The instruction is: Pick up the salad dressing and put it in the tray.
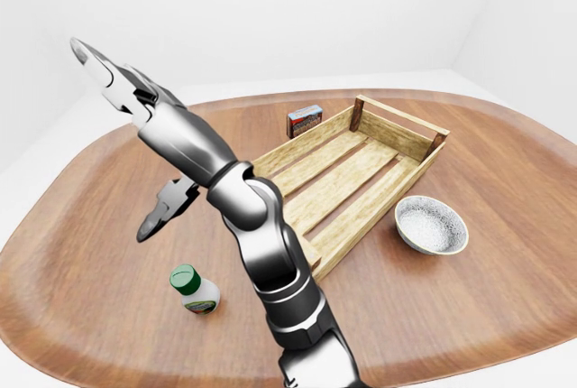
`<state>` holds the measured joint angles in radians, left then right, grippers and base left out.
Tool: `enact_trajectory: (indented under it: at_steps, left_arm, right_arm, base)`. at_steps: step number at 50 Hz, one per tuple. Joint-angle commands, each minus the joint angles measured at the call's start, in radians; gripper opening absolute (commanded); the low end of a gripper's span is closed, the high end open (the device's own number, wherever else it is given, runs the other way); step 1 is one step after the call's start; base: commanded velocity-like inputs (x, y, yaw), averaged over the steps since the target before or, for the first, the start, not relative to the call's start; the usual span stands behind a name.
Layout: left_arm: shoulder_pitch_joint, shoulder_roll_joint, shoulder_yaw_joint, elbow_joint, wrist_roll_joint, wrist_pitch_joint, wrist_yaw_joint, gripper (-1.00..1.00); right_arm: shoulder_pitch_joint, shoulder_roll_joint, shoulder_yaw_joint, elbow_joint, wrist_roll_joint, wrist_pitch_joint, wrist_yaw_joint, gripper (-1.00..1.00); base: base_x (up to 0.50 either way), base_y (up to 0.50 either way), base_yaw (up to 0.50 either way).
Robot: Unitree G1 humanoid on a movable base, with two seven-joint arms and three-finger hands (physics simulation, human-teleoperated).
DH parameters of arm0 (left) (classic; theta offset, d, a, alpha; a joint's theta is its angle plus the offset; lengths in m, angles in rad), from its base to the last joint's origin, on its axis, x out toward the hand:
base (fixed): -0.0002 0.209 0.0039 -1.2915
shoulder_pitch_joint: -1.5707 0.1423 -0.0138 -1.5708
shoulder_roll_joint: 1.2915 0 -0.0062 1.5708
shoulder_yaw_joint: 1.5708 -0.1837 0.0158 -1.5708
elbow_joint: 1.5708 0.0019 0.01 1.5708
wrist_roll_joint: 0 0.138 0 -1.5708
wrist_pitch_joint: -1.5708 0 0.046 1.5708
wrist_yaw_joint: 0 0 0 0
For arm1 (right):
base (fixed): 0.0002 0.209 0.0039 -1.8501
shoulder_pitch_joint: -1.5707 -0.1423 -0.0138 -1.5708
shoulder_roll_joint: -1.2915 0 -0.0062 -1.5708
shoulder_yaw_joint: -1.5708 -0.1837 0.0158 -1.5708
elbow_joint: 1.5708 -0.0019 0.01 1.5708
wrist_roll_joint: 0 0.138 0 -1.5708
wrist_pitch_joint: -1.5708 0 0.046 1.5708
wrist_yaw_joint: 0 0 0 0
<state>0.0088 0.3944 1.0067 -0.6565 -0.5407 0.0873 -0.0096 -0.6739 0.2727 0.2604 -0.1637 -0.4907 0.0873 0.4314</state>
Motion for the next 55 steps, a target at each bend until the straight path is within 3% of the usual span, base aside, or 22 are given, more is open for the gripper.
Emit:
enact_trajectory:
  at_steps: [1,14,39,55]
  left_arm:
    - [0.001,-0.002,-0.001,0.004,0.005,0.000,-0.005,1.00]
    - [-0.002,-0.001,-0.002,-0.005,0.004,0.000,-0.001,1.00]
    - [-0.003,-0.007,-0.016,0.002,0.017,0.000,-0.005,1.00]
    - [-0.001,-0.012,-0.018,-0.002,0.021,0.000,-0.008,1.00]
  right_arm:
    - [0.151,0.001,0.059,-0.065,-0.081,0.000,0.097,1.00]
    - [0.261,-0.011,0.125,-0.075,-0.191,0.000,0.267,1.00]
    - [0.381,-0.018,0.188,-0.022,-0.231,0.000,0.267,1.00]
    - [0.404,0.003,0.204,0.201,-0.221,0.000,0.267,1.00]
  base:
    - [0.00,0.00,0.00]
    - [0.00,0.00,0.00]
    - [0.00,0.00,0.00]
    - [0.00,0.00,0.00]
